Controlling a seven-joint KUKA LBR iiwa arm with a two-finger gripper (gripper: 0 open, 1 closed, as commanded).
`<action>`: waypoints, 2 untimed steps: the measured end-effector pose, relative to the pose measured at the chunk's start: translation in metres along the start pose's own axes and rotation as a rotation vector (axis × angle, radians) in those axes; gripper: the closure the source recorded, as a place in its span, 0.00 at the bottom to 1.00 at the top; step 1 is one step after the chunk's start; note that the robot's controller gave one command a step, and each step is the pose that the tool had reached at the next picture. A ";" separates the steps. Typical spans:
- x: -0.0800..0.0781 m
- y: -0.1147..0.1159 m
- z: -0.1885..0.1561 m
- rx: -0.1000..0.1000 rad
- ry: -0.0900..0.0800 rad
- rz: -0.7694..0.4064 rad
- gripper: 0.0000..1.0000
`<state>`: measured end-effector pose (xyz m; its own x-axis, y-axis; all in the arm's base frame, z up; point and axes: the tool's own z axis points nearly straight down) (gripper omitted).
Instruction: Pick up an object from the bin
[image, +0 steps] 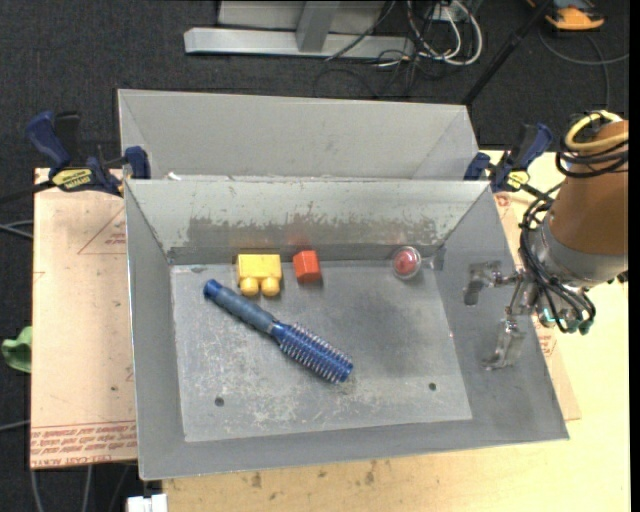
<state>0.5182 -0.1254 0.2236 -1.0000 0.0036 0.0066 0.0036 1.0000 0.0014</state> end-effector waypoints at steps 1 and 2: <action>0.027 0.053 0.067 -0.003 0.001 0.072 0.00; 0.007 0.127 0.103 -0.002 -0.005 -0.121 0.00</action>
Offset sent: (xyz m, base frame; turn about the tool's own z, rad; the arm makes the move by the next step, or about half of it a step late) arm -0.0257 0.0495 -0.0631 0.0769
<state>0.5113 0.0015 0.1211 -0.9932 -0.1168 0.0016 -0.1168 0.9932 0.0036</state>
